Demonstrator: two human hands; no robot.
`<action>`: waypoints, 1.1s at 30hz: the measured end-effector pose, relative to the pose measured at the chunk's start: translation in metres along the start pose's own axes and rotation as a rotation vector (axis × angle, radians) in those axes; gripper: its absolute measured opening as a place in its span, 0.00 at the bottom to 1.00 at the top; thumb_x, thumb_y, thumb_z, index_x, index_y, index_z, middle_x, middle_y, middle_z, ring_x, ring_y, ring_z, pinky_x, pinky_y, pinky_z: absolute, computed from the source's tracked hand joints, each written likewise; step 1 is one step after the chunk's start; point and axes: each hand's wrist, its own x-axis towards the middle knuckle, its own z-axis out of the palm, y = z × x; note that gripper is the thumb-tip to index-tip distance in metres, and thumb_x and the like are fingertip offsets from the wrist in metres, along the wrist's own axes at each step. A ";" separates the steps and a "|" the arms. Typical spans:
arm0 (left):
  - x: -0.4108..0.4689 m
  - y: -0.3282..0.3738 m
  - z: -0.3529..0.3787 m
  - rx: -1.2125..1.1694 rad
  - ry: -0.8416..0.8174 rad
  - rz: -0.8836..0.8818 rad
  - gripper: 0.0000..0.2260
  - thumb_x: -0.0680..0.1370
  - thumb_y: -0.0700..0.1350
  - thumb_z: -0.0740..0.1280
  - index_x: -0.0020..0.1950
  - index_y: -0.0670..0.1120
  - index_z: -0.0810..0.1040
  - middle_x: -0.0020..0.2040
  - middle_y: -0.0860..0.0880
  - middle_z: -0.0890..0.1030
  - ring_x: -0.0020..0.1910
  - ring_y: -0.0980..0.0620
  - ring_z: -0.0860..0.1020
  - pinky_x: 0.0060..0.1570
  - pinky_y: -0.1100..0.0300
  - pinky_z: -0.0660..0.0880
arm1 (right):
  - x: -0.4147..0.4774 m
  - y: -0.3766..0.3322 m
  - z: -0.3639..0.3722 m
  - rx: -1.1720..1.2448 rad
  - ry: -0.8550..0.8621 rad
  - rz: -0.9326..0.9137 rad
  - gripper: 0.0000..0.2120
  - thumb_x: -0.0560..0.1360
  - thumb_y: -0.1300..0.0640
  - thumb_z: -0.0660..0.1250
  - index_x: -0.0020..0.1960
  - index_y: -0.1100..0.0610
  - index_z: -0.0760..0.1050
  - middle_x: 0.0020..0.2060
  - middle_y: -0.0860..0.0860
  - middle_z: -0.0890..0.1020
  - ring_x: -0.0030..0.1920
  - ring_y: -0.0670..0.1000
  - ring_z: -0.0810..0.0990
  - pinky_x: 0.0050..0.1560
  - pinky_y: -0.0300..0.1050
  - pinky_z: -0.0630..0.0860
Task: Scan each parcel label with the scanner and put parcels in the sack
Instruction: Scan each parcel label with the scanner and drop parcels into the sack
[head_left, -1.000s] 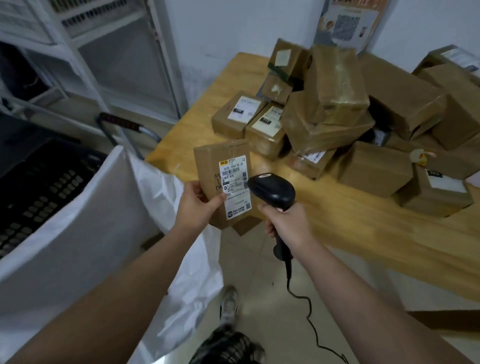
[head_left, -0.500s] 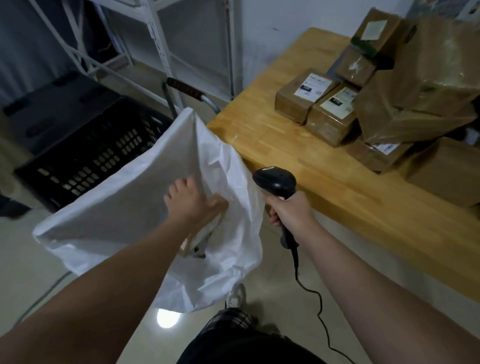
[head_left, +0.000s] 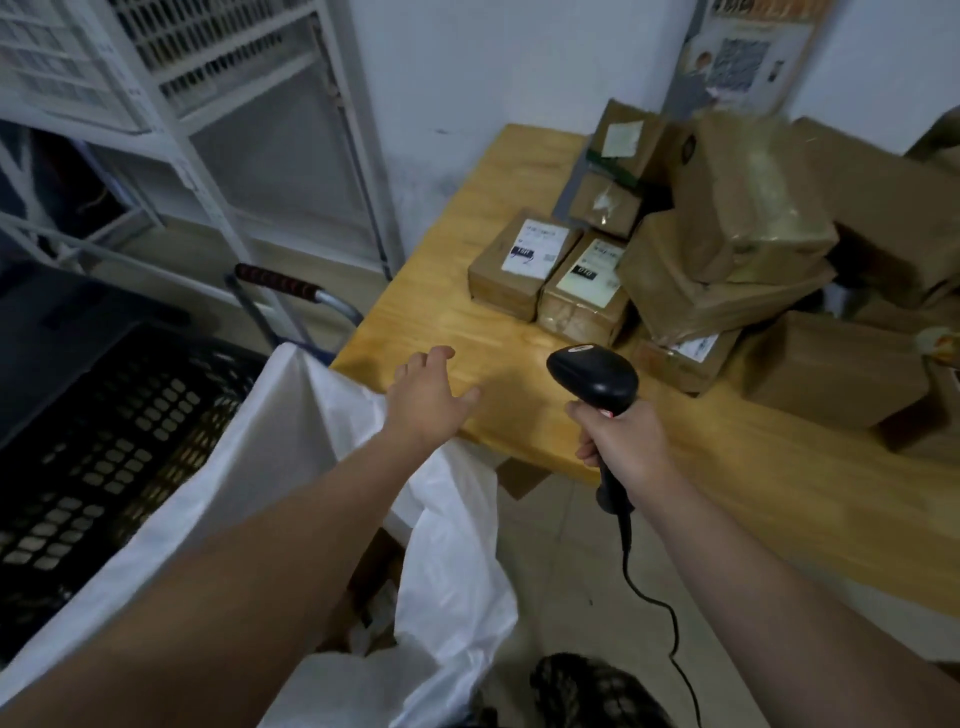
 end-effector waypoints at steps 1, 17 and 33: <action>0.010 0.009 0.003 -0.007 -0.005 0.010 0.28 0.76 0.58 0.66 0.72 0.47 0.66 0.67 0.44 0.71 0.67 0.43 0.68 0.65 0.50 0.65 | 0.007 -0.003 -0.008 0.006 0.010 0.004 0.09 0.74 0.58 0.71 0.41 0.64 0.77 0.29 0.56 0.77 0.28 0.51 0.77 0.33 0.44 0.75; 0.151 0.090 0.051 -0.032 0.003 -0.068 0.28 0.77 0.57 0.66 0.72 0.45 0.66 0.72 0.39 0.61 0.70 0.39 0.61 0.69 0.49 0.61 | 0.140 -0.041 -0.049 -0.074 -0.096 -0.016 0.10 0.73 0.53 0.71 0.37 0.57 0.78 0.24 0.51 0.78 0.26 0.48 0.78 0.33 0.43 0.75; 0.227 0.048 0.028 0.427 -0.294 -0.111 0.49 0.67 0.68 0.69 0.77 0.51 0.46 0.76 0.36 0.49 0.74 0.35 0.53 0.67 0.40 0.62 | 0.178 -0.049 0.002 -0.069 0.032 0.095 0.14 0.72 0.53 0.71 0.40 0.65 0.80 0.29 0.57 0.79 0.32 0.55 0.79 0.45 0.57 0.80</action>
